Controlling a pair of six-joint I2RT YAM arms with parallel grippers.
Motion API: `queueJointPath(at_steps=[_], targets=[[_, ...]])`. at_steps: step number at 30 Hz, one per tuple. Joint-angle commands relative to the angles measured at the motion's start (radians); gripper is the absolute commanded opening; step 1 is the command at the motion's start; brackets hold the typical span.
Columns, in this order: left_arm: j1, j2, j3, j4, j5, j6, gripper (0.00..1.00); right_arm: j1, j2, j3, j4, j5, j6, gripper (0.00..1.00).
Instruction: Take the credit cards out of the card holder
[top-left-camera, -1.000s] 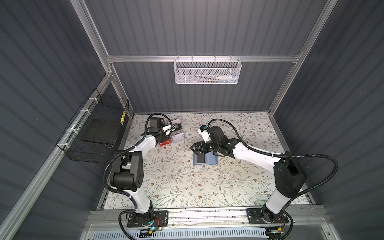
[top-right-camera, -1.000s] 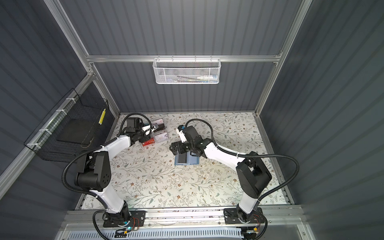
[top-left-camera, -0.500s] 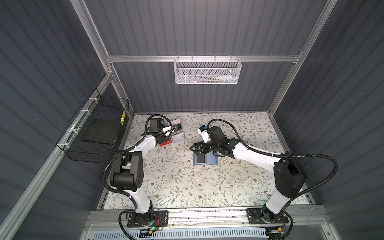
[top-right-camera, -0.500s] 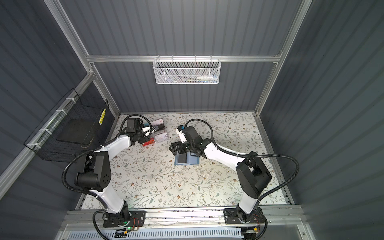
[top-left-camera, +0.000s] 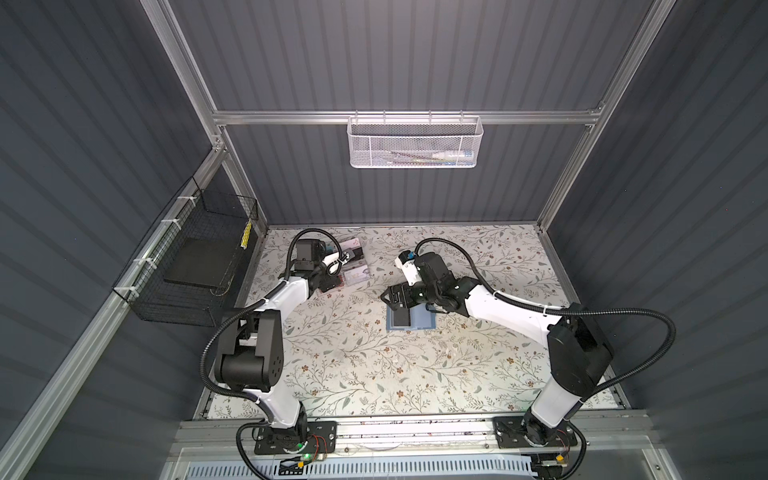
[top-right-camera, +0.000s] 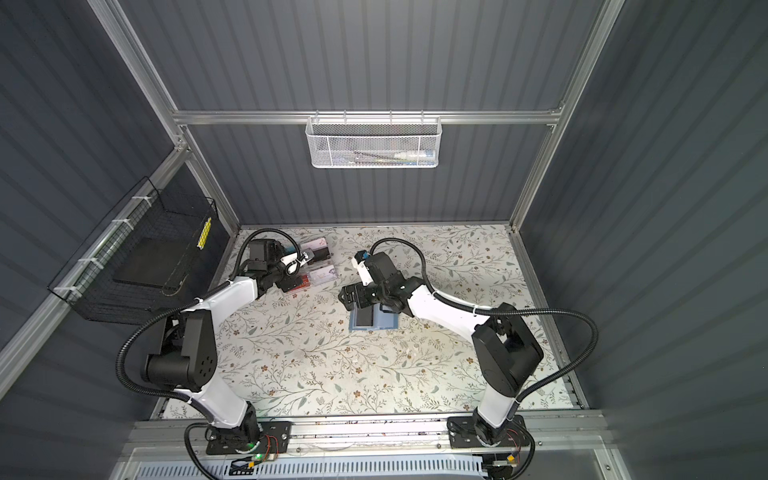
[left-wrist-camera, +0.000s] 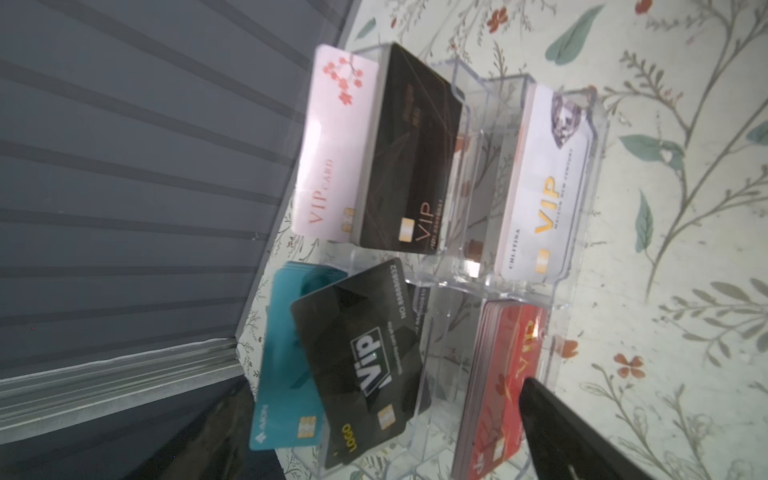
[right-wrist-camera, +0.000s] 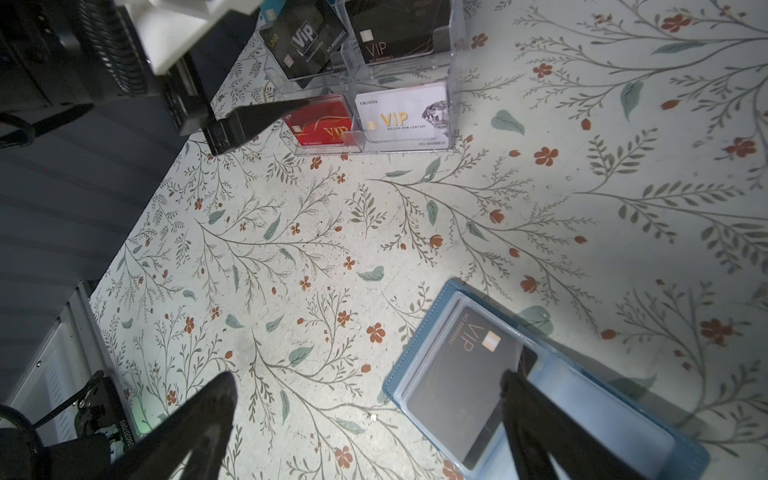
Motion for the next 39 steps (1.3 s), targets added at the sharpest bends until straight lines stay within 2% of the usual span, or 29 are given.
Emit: queueJointPath(at_steps=[1,9,13,16,20,25,28,30,39], targets=[[0.006,-0.066,-0.014,0.063,0.058,-0.103,1.00,0.006,0.000,-0.008,-0.001,0.011,-0.016,0.99],[0.006,-0.166,-0.057,0.183,0.070,-0.441,1.00,-0.015,-0.014,-0.012,0.000,0.052,-0.032,0.99],[0.006,-0.211,-0.130,0.344,-0.092,-0.771,1.00,-0.049,0.027,0.040,-0.021,0.059,-0.014,0.99],[0.006,-0.256,-0.170,0.356,-0.105,-0.961,1.00,-0.068,0.086,0.129,-0.072,0.082,-0.028,0.99],[0.006,-0.356,-0.246,0.312,-0.158,-1.206,1.00,-0.090,0.201,0.278,-0.119,0.033,-0.039,0.99],[0.006,-0.431,-0.354,0.309,-0.144,-1.357,1.00,-0.094,0.334,0.444,-0.144,-0.023,-0.062,0.99],[0.006,-0.405,-0.378,0.308,-0.111,-1.417,1.00,-0.095,0.417,0.554,-0.171,-0.041,-0.057,0.99],[0.008,-0.385,-0.388,0.288,-0.137,-1.475,1.00,-0.092,0.469,0.618,-0.182,-0.060,-0.054,0.99],[0.043,-0.319,-0.443,0.409,-0.099,-1.639,1.00,-0.093,0.642,0.823,-0.210,-0.117,-0.044,0.99]])
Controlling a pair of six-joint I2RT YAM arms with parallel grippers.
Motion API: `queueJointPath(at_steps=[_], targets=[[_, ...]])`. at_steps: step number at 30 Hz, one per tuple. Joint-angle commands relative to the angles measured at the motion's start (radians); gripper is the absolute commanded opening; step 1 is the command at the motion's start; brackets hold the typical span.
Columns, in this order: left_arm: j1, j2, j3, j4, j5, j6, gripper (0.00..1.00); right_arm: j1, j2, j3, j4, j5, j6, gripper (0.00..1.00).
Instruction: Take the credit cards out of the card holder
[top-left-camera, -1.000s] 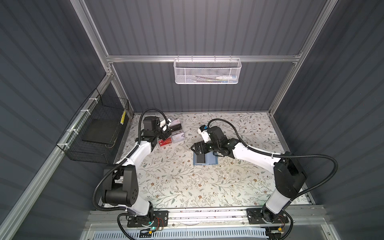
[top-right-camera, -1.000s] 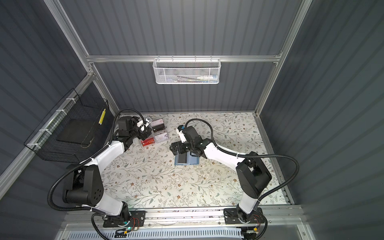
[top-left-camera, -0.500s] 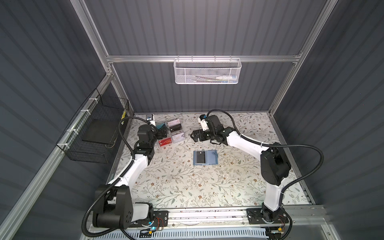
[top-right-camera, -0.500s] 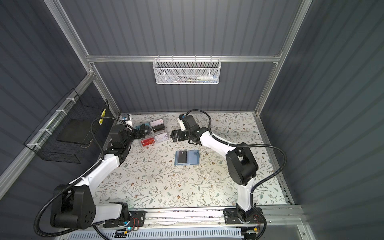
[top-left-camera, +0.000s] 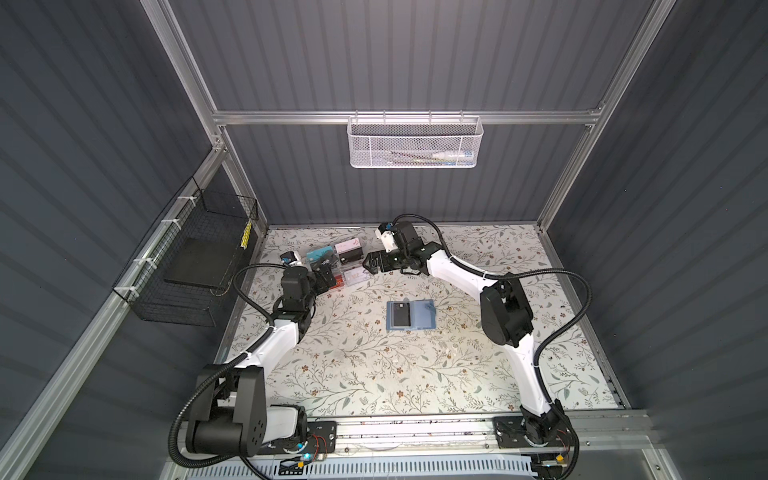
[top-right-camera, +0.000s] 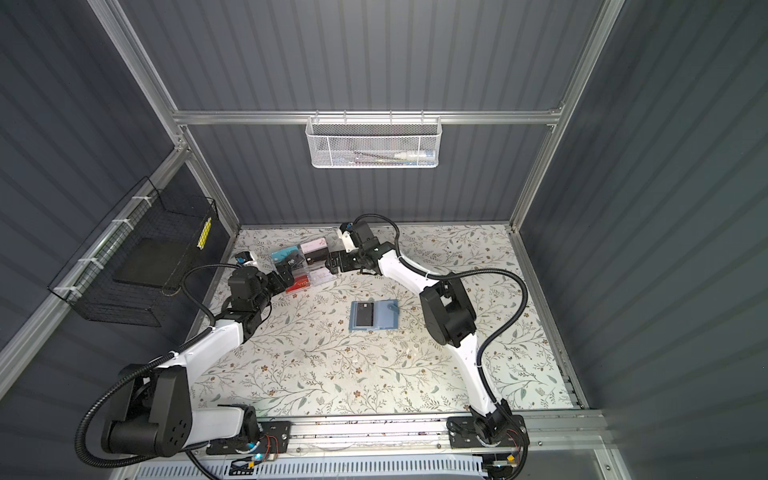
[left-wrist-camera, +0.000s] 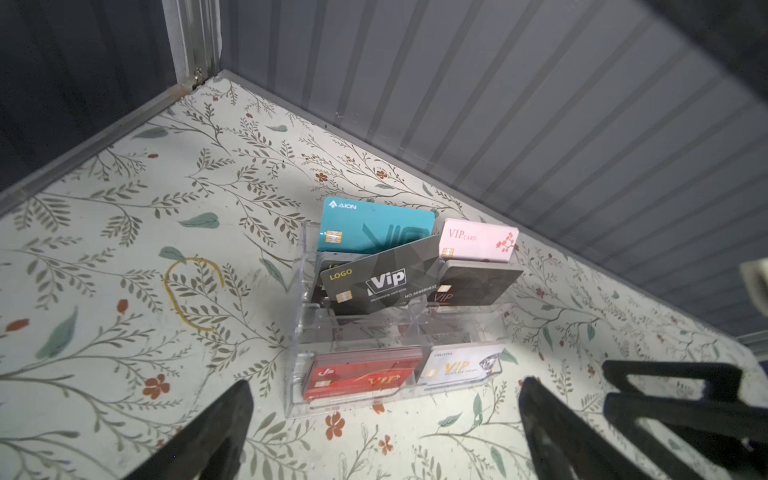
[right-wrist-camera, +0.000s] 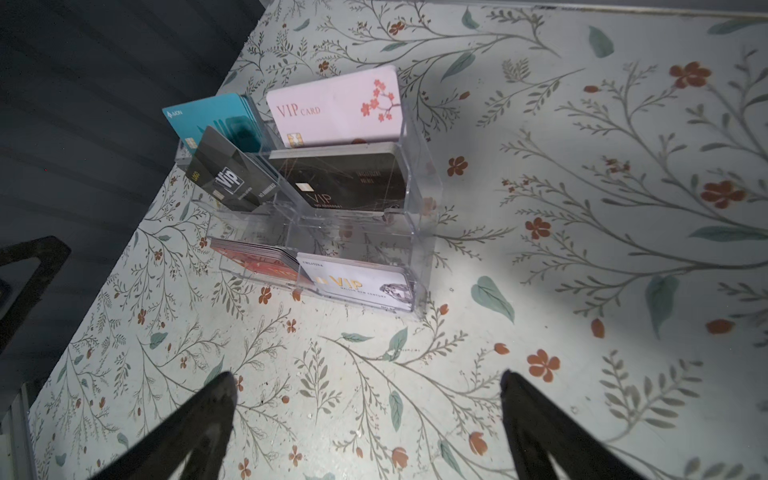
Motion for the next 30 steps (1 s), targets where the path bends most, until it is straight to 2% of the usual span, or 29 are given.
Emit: queueJointPath(at_steps=[1,6,12,22,30], targets=[[0.041,0.033,-0.012,0.069,0.037,-0.118,1.00,0.003,0.042,0.070,-0.032,-0.078,0.003,0.99],[0.112,0.086,-0.018,0.148,0.116,-0.205,1.00,0.003,0.070,0.102,-0.025,-0.089,0.009,0.99],[0.145,0.168,-0.039,0.283,0.175,-0.253,1.00,0.000,0.100,0.129,-0.003,-0.089,0.017,0.99],[0.177,0.294,-0.050,0.499,0.288,-0.256,1.00,-0.002,0.192,0.243,-0.016,-0.117,0.030,0.99],[0.178,0.386,-0.041,0.650,0.361,-0.267,1.00,-0.011,0.220,0.248,0.027,-0.160,0.070,0.99]])
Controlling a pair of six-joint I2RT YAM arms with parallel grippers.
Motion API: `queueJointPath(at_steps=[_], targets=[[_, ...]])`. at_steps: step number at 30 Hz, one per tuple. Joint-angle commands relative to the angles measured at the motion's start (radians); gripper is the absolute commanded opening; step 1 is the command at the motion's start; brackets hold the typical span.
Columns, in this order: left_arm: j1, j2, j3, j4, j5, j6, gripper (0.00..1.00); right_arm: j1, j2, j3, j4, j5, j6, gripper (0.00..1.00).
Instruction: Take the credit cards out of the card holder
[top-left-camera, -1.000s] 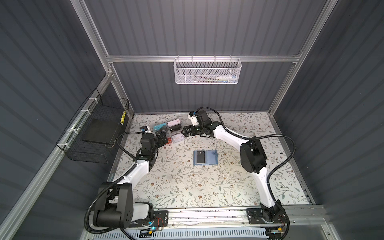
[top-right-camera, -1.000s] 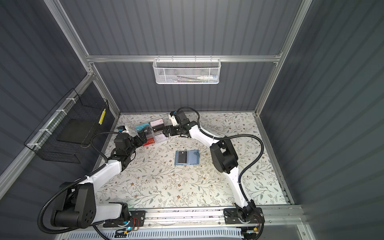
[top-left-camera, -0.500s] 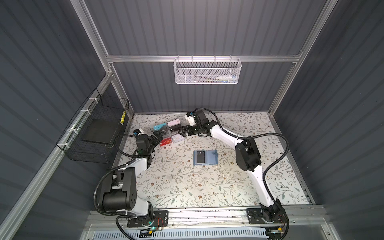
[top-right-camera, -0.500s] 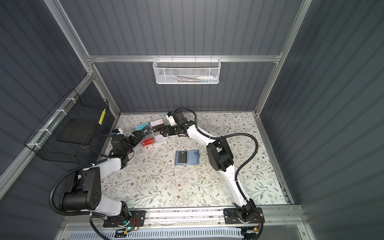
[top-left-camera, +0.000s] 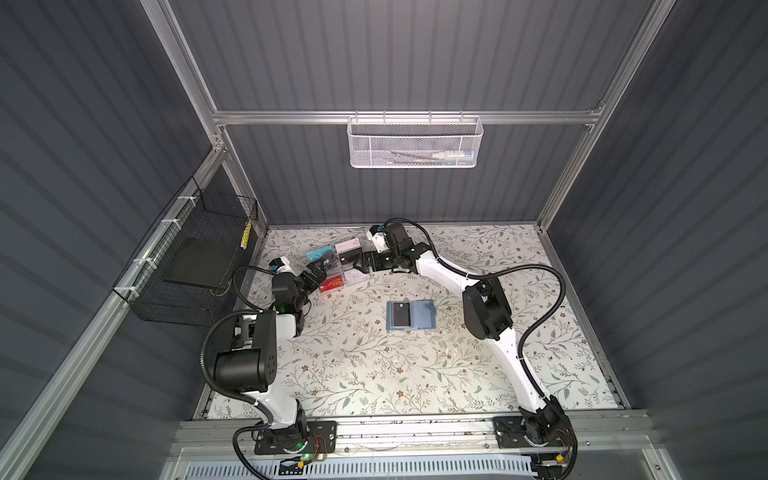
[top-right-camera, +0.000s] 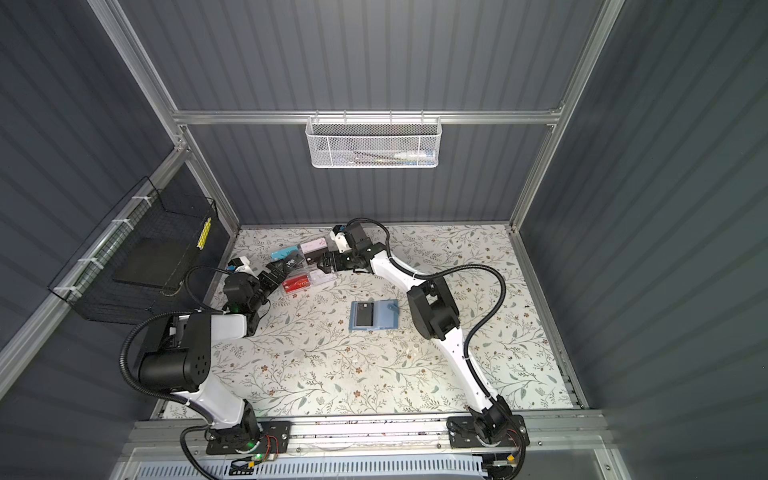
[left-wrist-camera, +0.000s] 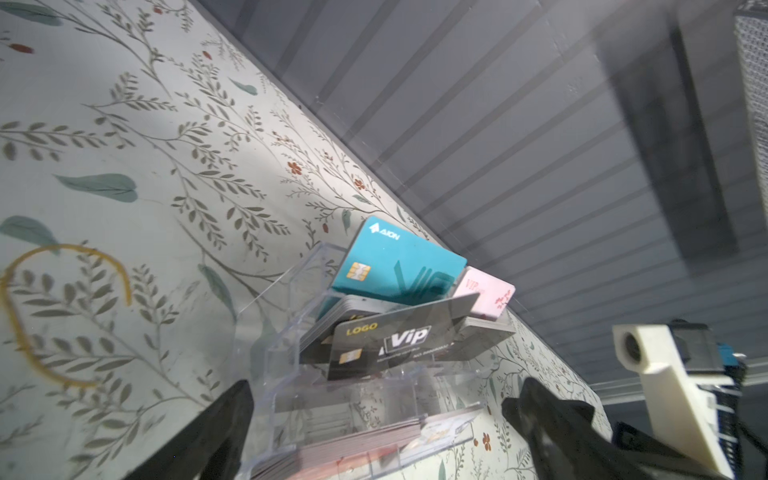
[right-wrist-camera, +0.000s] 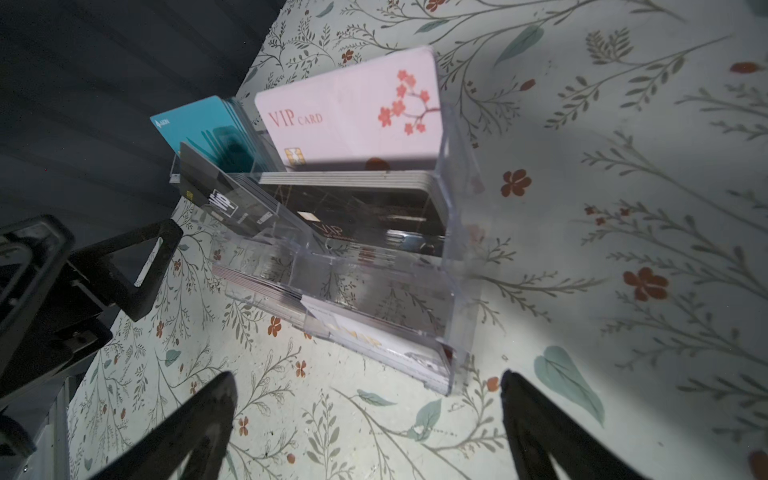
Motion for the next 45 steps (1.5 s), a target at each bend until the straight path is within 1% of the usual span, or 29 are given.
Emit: queueJointPath(at_steps=[1,12,20,28,37,40,45], targets=[[0.012,0.046,0.008,0.117,0.061,-0.027,1.00,-0.006,0.019,0.029,0.024,-0.040,0.026,0.99],[0.007,0.110,0.016,0.191,0.121,-0.009,1.00,-0.008,0.030,0.020,0.065,-0.063,0.042,0.99],[-0.045,0.140,0.031,0.198,0.121,0.011,1.00,-0.012,0.034,0.009,0.070,-0.069,0.040,0.99],[-0.125,0.159,0.064,0.162,0.086,0.046,1.00,-0.032,-0.028,-0.110,0.125,-0.073,0.046,0.99],[-0.180,0.197,0.093,0.182,0.075,0.039,1.00,-0.056,-0.110,-0.263,0.196,-0.074,0.047,0.99],[-0.180,0.162,0.087,0.158,0.074,0.040,1.00,-0.062,-0.130,-0.288,0.200,-0.067,0.039,0.99],[-0.180,0.049,0.082,-0.001,0.038,0.090,1.00,-0.069,-0.146,-0.295,0.207,-0.065,0.035,0.99]])
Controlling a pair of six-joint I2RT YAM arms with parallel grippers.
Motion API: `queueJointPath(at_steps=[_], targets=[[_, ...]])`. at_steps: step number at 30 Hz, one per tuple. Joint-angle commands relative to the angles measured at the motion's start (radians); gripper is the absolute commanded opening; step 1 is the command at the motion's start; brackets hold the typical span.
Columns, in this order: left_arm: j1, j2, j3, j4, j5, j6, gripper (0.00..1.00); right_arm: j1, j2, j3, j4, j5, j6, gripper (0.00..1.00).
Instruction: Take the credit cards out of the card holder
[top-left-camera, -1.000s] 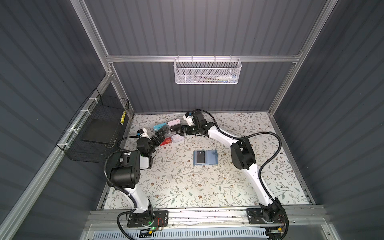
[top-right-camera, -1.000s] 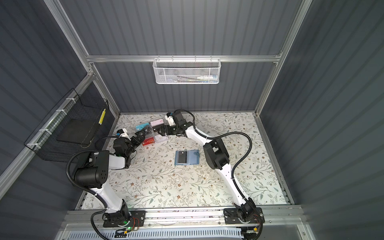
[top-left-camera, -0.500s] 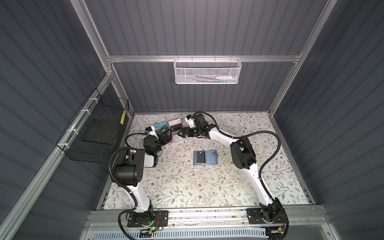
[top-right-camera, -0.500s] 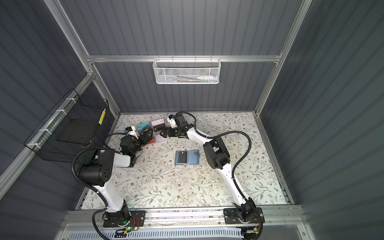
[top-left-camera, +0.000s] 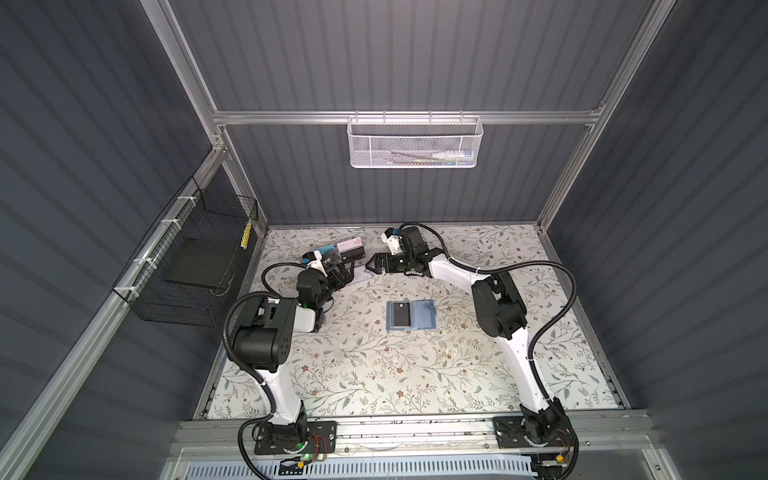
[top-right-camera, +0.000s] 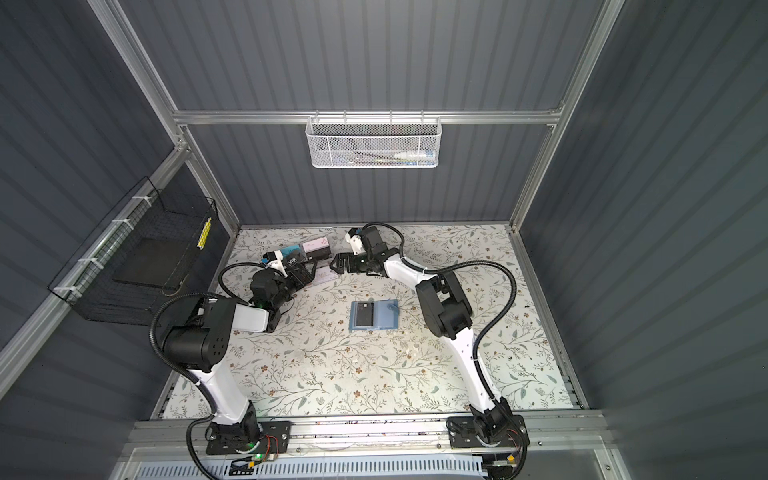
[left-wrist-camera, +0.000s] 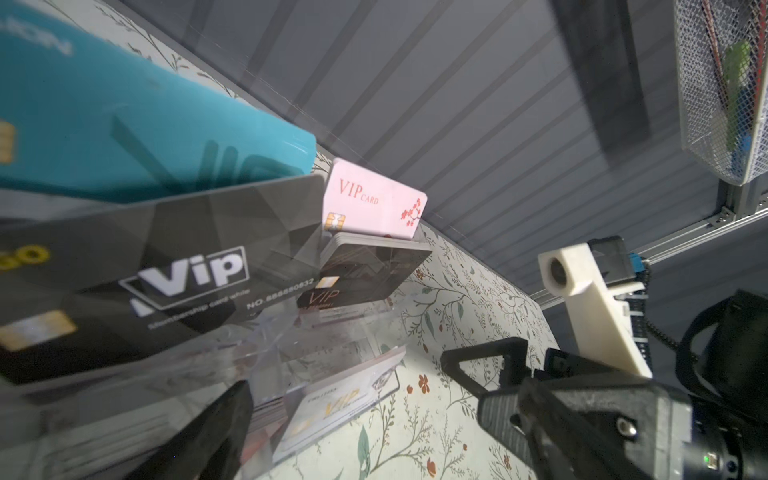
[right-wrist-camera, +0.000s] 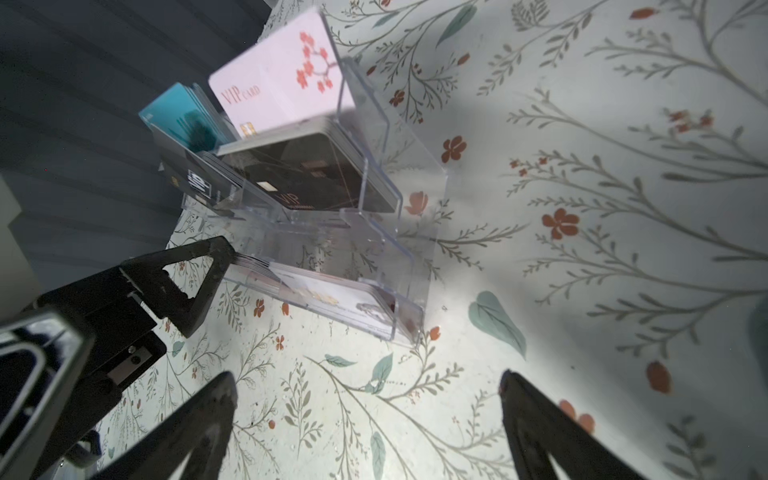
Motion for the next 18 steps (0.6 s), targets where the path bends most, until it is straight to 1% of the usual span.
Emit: queueJointPath(at_steps=[1,7,9,12,15,18], targets=[[-0.001,-0.092,0.009,-0.136,-0.042,0.059,1.00,-0.002,-0.020,-0.006,0.017,-0.007,-0.007,0.99],[0.003,-0.216,0.011,-0.339,-0.142,0.143,1.00,0.002,-0.016,0.025,0.017,-0.006,0.002,0.99],[0.007,-0.258,0.023,-0.435,-0.210,0.183,1.00,0.004,-0.015,0.032,0.026,-0.001,0.001,0.99],[0.032,-0.293,0.033,-0.516,-0.268,0.220,1.00,0.007,-0.002,0.061,0.021,0.000,-0.001,0.99],[0.062,-0.291,0.036,-0.540,-0.298,0.239,1.00,0.016,0.024,0.111,0.000,-0.003,-0.009,0.99],[0.088,-0.255,0.044,-0.513,-0.284,0.235,1.00,0.033,0.046,0.160,-0.022,0.003,-0.028,0.99]])
